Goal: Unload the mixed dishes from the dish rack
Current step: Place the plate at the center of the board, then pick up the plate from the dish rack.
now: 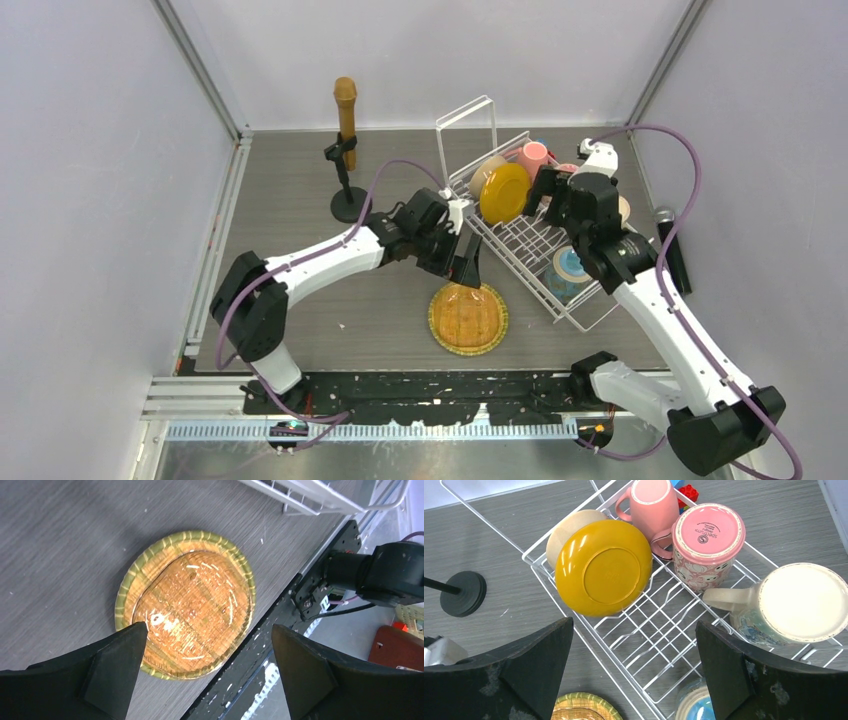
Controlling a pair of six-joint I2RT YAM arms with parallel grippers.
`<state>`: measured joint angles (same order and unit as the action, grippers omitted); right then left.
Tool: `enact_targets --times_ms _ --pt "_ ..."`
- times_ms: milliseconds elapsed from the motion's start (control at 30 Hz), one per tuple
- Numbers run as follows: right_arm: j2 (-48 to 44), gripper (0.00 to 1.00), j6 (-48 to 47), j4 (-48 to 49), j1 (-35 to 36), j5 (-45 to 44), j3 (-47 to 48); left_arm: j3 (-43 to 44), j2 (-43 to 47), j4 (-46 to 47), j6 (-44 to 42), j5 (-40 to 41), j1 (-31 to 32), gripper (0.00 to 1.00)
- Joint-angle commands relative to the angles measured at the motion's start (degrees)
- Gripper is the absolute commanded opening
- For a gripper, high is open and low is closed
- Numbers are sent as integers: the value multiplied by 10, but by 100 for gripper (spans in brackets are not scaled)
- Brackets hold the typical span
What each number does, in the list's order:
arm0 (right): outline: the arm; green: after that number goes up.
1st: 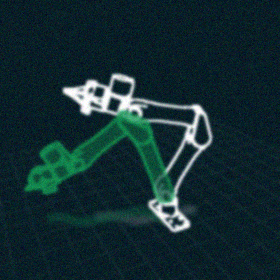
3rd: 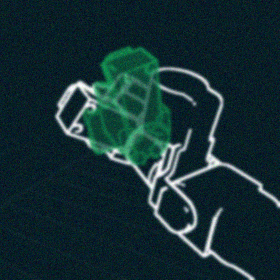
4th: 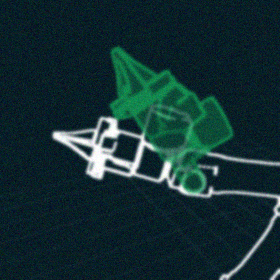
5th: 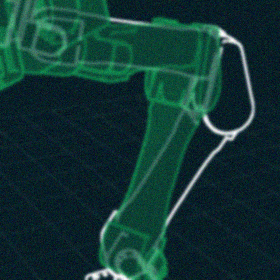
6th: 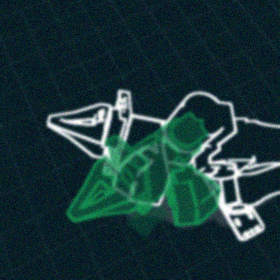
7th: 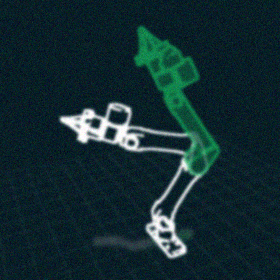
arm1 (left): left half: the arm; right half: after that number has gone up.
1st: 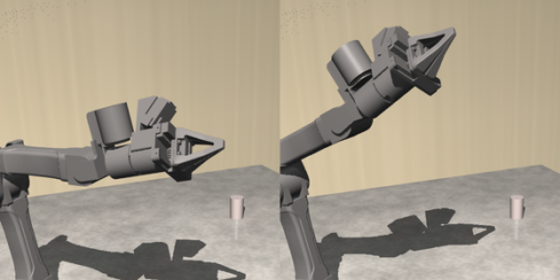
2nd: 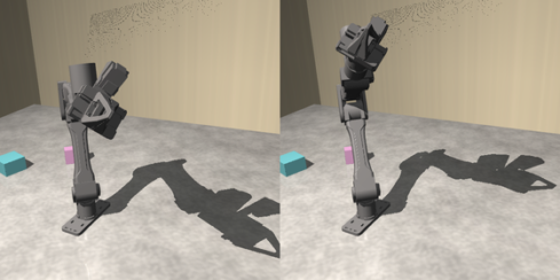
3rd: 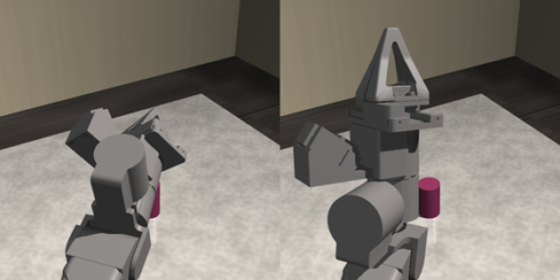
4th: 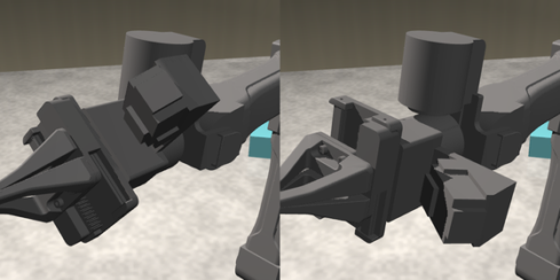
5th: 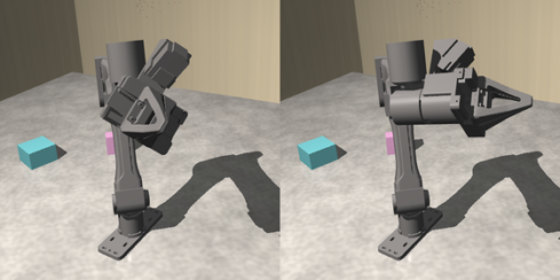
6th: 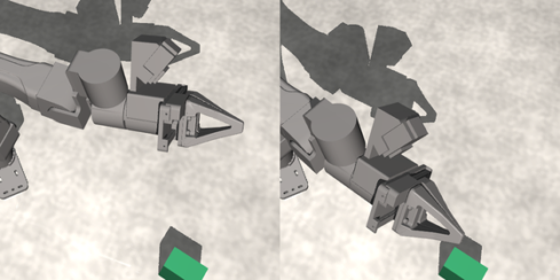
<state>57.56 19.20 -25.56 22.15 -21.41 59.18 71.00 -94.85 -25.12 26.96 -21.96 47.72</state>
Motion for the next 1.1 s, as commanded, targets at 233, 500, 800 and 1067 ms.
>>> enact_targets --times_ms 233,500,800,1067 --pt "-68 100 8 55 1 -7 -47 70 -35 200 42 -25 -95 100" --pt "-108 100 13 76 1 -8 -65 198 -150 246 29 -41 -108 100" --pt "-140 100 6 93 1 -14 -84 277 -229 224 0 -20 -102 99" --pt "-135 100 1 97 1 -13 -84 282 -239 231 4 -20 -91 91"
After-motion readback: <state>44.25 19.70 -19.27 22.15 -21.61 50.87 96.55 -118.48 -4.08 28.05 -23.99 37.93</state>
